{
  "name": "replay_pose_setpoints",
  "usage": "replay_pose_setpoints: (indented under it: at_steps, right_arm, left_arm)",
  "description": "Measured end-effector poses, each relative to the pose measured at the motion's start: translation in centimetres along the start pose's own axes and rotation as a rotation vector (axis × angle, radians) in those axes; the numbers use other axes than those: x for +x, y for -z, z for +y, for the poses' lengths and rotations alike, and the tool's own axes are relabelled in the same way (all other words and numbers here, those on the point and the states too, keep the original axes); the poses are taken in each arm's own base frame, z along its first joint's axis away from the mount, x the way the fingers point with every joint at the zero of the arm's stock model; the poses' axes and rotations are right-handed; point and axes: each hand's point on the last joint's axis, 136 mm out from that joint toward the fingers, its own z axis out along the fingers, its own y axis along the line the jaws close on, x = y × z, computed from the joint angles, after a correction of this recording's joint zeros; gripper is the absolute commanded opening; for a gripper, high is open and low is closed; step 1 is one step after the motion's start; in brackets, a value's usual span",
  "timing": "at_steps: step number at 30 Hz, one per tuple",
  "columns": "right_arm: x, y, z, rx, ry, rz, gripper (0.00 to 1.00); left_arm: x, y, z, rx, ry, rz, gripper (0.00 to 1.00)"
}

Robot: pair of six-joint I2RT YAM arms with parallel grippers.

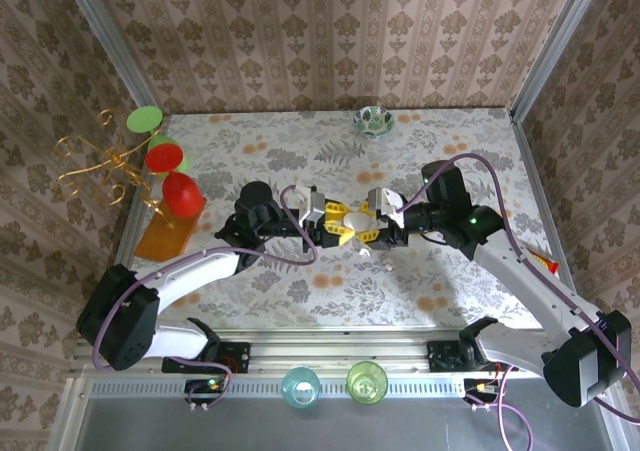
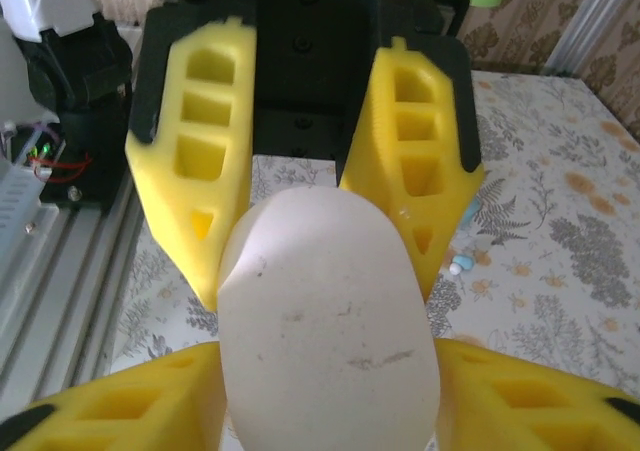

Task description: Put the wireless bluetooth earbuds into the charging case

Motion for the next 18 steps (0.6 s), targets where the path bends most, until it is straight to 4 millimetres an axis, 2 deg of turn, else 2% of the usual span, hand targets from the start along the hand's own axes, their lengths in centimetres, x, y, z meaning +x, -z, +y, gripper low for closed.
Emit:
replay_pose_setpoints:
  at_steps: [5, 10, 15, 18]
  right_arm:
    - [0.13, 0.05, 0.03, 0.003, 0.004, 0.007, 0.58]
    - [0.22, 0.33, 0.22, 0.007, 0.002, 0.017, 0.51]
    - [0.41, 0.44, 0.35, 0.003, 0.002, 0.023, 0.38]
    - [0.43, 0.47, 0.35, 0.003, -0.003, 0.023, 0.36]
  left_arm:
    - [0.01, 0.0, -0.05, 0.003, 0.001, 0.0, 0.24]
    - [-0.01, 0.0, -0.05, 0.003, 0.0, 0.0, 0.25]
    - [0.0, 0.0, -0.17, 0.01, 0.008, 0.0, 0.25]
    - [0.01, 0.0, -0.21, 0.013, 0.011, 0.0, 0.35]
